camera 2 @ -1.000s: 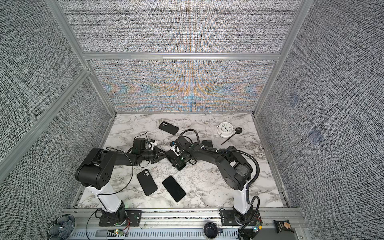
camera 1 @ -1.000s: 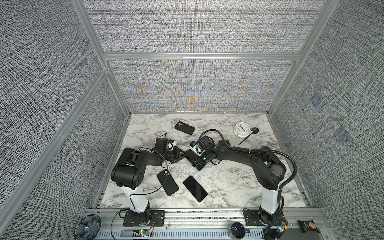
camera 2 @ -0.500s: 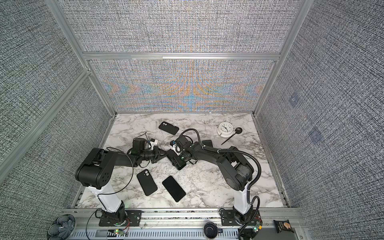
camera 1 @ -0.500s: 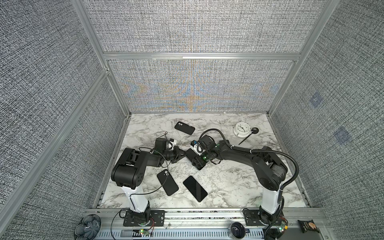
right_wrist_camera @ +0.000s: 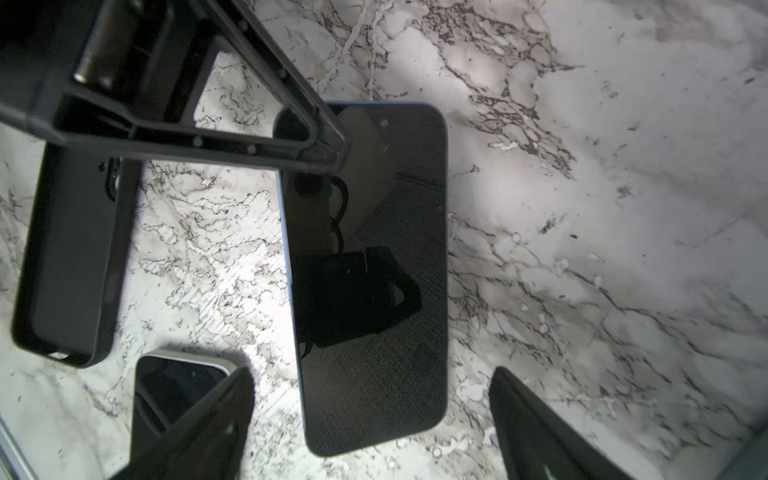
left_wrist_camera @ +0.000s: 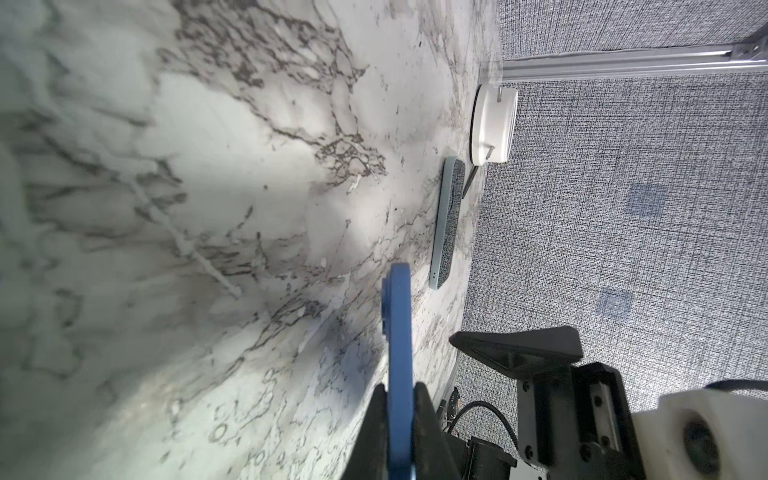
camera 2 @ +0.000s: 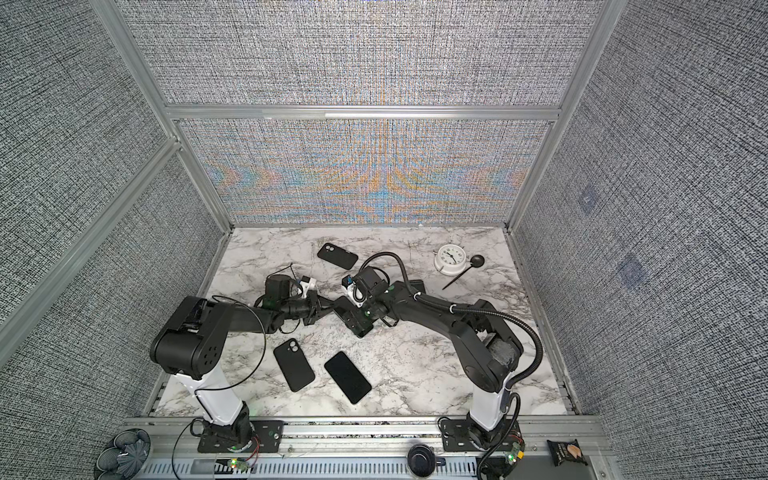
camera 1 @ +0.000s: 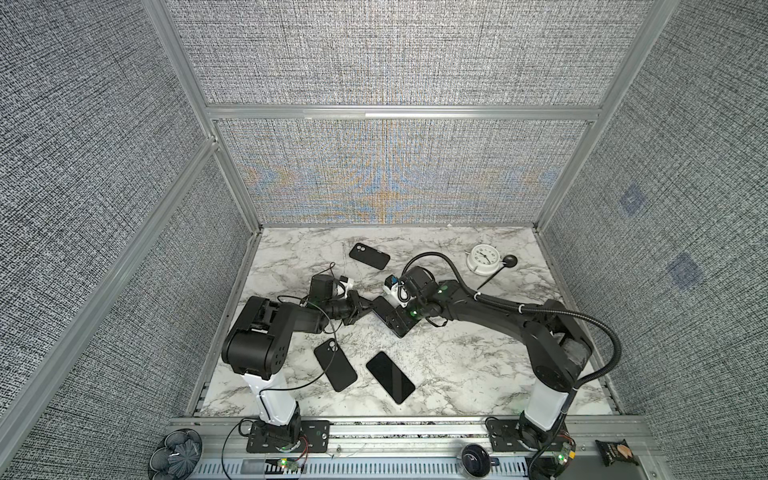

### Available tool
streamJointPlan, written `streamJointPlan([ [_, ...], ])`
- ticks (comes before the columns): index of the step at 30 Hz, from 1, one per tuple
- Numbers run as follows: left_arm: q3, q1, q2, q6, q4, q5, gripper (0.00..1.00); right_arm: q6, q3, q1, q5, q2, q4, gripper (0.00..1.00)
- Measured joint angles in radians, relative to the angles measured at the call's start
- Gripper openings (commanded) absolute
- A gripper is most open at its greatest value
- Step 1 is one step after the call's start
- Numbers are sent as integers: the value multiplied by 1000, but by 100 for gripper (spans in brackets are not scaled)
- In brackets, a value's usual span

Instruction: Put the phone into the phone case

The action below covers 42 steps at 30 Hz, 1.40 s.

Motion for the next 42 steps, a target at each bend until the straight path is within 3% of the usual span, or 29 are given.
streamJointPlan([
  [5,-12,0,0,-56,69,0,0,95,-48,-4,7,-115,-6,91],
  [9,-21,0,1,-132,176,2,0,257,-146,-35,-13,-226,47,90],
  [15,-32,0,32,-265,392,4,0,528,-353,-124,-110,-349,232,90],
  [20,-52,-3,81,-367,567,-9,0,684,-461,-176,-200,-389,404,90],
  [26,-54,-26,131,-474,734,-48,0,876,-591,-226,-280,-377,673,87],
  [33,-32,-67,122,-513,792,-79,0,1080,-698,-276,-341,-280,1064,74],
  [42,-18,-81,124,-534,808,-90,0,1186,-731,-306,-365,-185,1379,63],
])
